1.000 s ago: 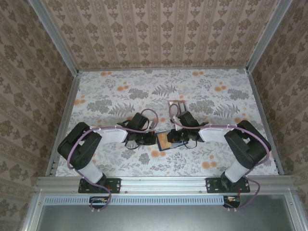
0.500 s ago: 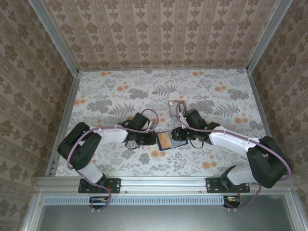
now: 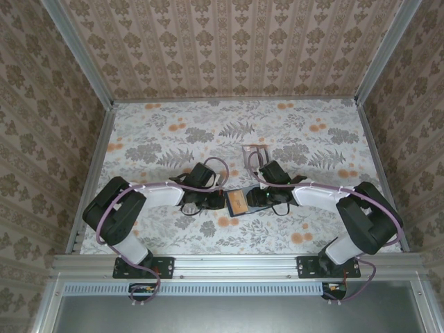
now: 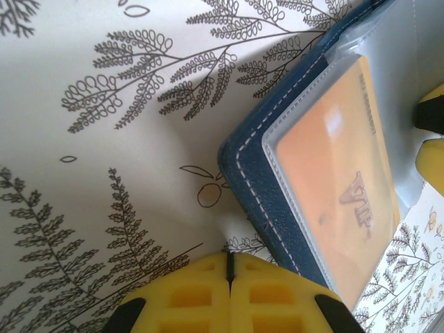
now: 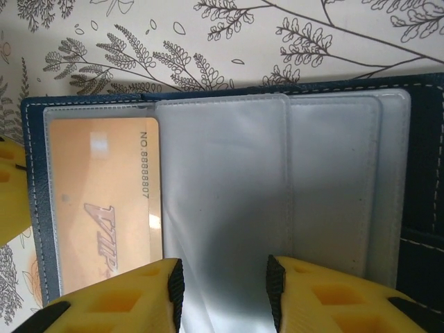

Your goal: Put the credit cards into the card holder

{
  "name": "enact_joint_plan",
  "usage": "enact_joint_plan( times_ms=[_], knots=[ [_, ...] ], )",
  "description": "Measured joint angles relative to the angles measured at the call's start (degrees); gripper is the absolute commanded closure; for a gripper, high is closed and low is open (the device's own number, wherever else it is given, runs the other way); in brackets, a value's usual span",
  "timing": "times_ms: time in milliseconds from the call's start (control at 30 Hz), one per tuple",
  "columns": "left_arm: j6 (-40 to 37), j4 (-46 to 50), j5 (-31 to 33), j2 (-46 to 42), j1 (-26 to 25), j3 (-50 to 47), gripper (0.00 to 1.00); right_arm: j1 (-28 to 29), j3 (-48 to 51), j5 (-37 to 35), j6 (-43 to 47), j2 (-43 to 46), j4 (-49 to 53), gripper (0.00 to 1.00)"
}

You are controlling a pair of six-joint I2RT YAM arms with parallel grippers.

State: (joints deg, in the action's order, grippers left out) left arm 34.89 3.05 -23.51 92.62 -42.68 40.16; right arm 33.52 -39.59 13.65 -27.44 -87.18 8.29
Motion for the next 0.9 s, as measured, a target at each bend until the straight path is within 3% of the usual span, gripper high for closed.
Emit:
enact_joint_plan(
  times_ms=[567, 900],
  knots=[
    [-0.02, -1.55, 1.49, -0.98, -0.57, -1.2, 1.0, -0.11, 2.84, -4.39, -2.73, 4.68, 0.85, 0.54],
    [0.0, -2.21, 3.08, -1.75, -1.18, -1.92, 1.0, -0.13, 3.63, -2.01, -4.26, 2.01, -4.31, 0.74]
  ],
)
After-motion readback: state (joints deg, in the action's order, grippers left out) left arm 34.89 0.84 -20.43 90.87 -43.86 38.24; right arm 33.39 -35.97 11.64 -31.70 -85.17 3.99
